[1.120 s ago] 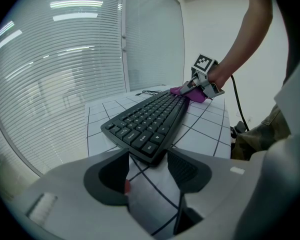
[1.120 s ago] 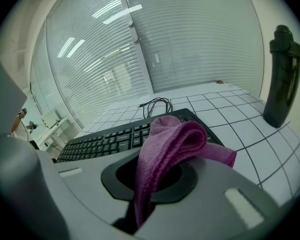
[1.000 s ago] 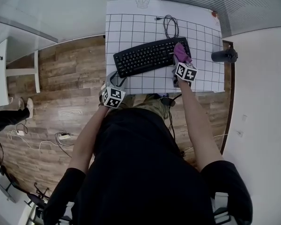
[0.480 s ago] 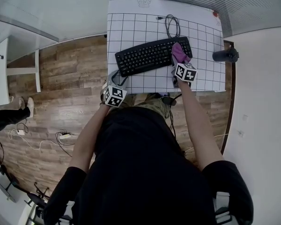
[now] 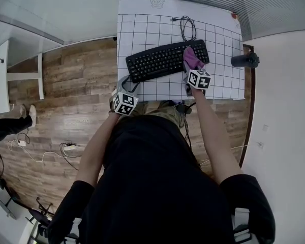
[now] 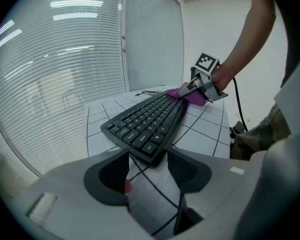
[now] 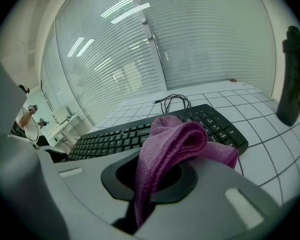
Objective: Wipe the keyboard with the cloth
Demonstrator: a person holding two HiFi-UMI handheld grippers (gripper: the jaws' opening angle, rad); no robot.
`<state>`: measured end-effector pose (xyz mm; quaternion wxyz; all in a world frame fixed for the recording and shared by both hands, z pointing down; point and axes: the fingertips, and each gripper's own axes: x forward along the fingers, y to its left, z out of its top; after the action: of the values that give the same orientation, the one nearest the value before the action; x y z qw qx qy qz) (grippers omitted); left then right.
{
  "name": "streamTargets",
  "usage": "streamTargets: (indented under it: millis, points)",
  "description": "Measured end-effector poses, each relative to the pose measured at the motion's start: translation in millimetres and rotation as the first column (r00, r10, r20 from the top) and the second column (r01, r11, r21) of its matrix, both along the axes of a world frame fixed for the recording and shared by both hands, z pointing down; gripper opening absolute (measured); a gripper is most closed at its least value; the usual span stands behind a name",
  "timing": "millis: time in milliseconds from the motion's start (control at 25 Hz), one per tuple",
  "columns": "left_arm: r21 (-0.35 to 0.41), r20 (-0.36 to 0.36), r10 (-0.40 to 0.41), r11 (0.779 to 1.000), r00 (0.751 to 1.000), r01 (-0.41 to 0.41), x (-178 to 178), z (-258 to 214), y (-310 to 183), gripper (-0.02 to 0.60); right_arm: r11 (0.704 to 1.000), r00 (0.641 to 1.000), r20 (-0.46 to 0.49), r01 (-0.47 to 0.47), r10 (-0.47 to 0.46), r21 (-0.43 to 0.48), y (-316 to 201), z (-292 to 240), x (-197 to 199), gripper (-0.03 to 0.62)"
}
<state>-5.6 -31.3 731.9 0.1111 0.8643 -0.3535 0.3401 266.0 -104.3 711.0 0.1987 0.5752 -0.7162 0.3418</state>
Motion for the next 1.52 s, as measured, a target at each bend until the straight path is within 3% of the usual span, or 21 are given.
streamTargets:
  millis: [1520]
  points:
    - [0.004, 0.000, 0.004, 1.000, 1.000, -0.004, 0, 0, 0, 0.219, 0.999, 0.998, 0.047, 0.040, -0.040, 0.016, 10, -1, -51, 0.046]
